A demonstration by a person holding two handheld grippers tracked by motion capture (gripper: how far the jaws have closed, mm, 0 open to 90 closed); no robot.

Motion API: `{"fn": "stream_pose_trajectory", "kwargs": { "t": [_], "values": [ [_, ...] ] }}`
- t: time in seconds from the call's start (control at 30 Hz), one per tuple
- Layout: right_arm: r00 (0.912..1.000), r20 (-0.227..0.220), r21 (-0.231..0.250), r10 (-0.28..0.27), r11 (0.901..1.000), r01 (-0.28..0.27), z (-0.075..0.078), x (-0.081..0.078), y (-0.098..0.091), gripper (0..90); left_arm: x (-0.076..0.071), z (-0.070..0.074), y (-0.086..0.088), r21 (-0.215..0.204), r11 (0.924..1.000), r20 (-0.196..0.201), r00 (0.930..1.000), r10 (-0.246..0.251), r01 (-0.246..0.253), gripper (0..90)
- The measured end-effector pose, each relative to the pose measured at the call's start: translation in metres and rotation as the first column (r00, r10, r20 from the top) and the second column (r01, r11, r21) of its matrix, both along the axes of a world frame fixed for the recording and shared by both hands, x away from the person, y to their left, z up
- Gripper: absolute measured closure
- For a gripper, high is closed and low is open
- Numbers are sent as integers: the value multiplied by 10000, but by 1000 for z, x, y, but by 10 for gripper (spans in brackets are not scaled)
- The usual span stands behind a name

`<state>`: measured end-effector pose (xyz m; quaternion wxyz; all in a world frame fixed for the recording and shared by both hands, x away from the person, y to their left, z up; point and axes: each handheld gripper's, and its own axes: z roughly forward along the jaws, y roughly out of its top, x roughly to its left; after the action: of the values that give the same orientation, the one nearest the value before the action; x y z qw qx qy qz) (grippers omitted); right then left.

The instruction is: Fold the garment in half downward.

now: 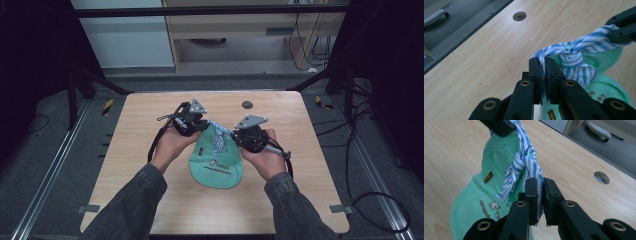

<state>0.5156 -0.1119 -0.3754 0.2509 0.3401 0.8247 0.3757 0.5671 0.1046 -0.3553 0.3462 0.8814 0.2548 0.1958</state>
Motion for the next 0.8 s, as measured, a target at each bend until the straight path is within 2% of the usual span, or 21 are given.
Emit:
{"fn": "stream_pose_trajectory", "kwargs": {
  "t": [0.1, 0.3, 0.37, 0.47, 0.8],
  "values": [
    [9999, -101, -70, 38, 10000, -39, -5, -1, -3, 821, -8, -8, 0, 88, 10000, -72, 10000, -34, 35, 847],
    [9991, -402, 98, 143, 9999, -139, -27, -11, -6, 817, -30, -31, 3, 45, 9999, -238, 9997, -114, 115, 846],
    [9986, -489, 112, 194, 9998, -189, -33, -14, -7, 816, -33, -36, 5, 159, 9998, -302, 9995, -111, 116, 846],
    [9982, -570, 151, 191, 9997, -182, -38, -14, -7, 814, -34, -39, 7, 91, 9999, -282, 9996, -81, 83, 845],
    [9978, -635, 152, 214, 9997, -205, -43, -14, -6, 813, -33, -50, 11, -52, 9999, -330, 9994, -114, 112, 845]
  ]
}}
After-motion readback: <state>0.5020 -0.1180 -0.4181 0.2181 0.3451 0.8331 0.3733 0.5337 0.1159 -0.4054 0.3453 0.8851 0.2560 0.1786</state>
